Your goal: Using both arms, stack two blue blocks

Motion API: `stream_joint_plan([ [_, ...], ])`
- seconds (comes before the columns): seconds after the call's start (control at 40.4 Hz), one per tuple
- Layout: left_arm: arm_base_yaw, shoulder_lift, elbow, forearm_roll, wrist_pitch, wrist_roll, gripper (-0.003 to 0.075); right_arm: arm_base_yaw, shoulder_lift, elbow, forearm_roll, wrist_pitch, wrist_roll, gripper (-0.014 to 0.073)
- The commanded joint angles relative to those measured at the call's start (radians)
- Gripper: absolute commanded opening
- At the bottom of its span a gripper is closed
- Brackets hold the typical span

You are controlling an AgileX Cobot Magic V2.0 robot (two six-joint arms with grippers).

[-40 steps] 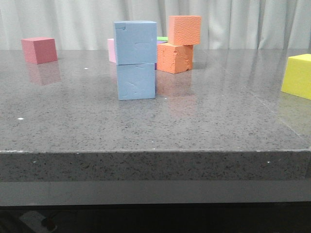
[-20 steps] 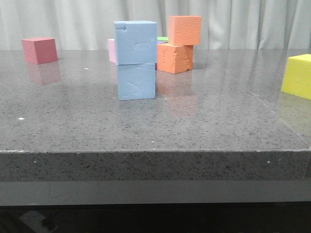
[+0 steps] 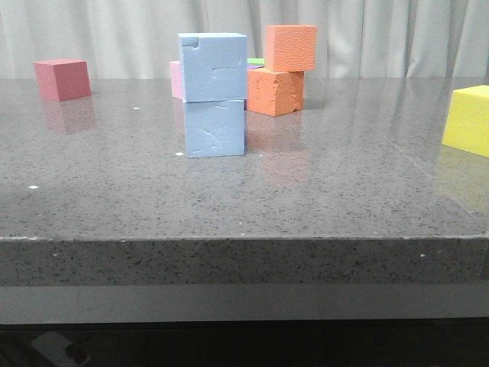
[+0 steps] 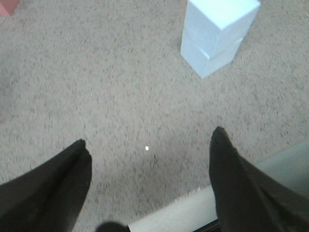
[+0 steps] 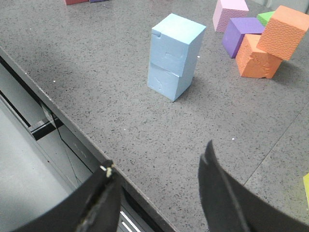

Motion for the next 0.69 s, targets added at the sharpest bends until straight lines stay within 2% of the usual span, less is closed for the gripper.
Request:
stream_joint_plan([
  [0.0, -0.007, -0.109, 0.074, 0.003, -0.096, -0.047, 0.0493, -0.008, -0.002, -0.025, 0.017, -0.069, -0.004, 0.0387],
  [0.346, -0.007, -0.389, 0.334, -0.010, -0.108, -0.063, 0.0492, -0.008, -0.002, -0.025, 0.017, -0.069, -0.004, 0.0387],
  [0.668, -0.007, -0.433, 0.380, -0.010, -0.108, -0.063, 0.0492, -0.008, -0.002, -0.025, 0.017, -0.069, -0.004, 0.0387],
])
